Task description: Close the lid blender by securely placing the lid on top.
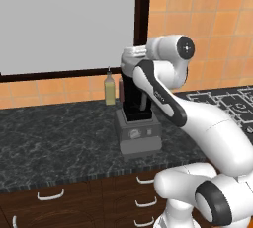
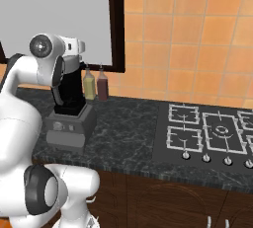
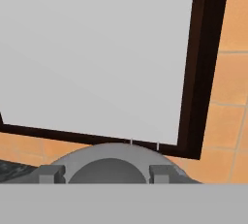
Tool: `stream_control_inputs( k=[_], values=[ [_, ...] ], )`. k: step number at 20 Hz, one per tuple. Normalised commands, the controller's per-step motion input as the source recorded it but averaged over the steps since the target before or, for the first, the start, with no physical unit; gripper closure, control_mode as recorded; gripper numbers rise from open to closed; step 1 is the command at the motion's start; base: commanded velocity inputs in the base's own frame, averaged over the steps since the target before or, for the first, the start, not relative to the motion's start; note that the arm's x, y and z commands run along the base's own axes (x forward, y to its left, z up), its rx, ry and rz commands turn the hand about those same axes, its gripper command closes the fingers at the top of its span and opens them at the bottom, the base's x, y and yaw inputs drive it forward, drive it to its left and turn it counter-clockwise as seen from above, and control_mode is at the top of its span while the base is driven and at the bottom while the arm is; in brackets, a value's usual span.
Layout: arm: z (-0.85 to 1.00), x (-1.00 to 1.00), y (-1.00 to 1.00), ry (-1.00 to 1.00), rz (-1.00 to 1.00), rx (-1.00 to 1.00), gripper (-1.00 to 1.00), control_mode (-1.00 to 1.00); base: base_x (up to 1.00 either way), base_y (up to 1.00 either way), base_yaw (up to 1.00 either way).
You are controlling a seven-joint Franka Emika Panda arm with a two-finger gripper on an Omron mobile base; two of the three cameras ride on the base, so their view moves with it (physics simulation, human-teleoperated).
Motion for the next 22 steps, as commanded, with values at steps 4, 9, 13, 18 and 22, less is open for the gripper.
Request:
stream_control_inputs(
  k=[4,9,13,18,22],
  values=[
    [-0.06,0.00,-0.13,0.00,-0.03,0.01,1.00,-1.00,0.00,0.00,0.00],
    [0.03,0.00,-0.08,0.08,-0.03,0.00,1.00,-1.00,0.00,0.00,0.00],
    [0.19,0.00,-0.01,0.08,-0.01,0.00,1.00,-1.00,0.00,0.00,0.00],
    [0.25,-0.01,0.00,0.06,0.00,0.00,1.00,-1.00,0.00,0.00,0.00],
    [0.30,-0.02,0.00,0.03,0.00,0.01,1.00,-1.00,0.00,0.00,0.00]
  ],
)
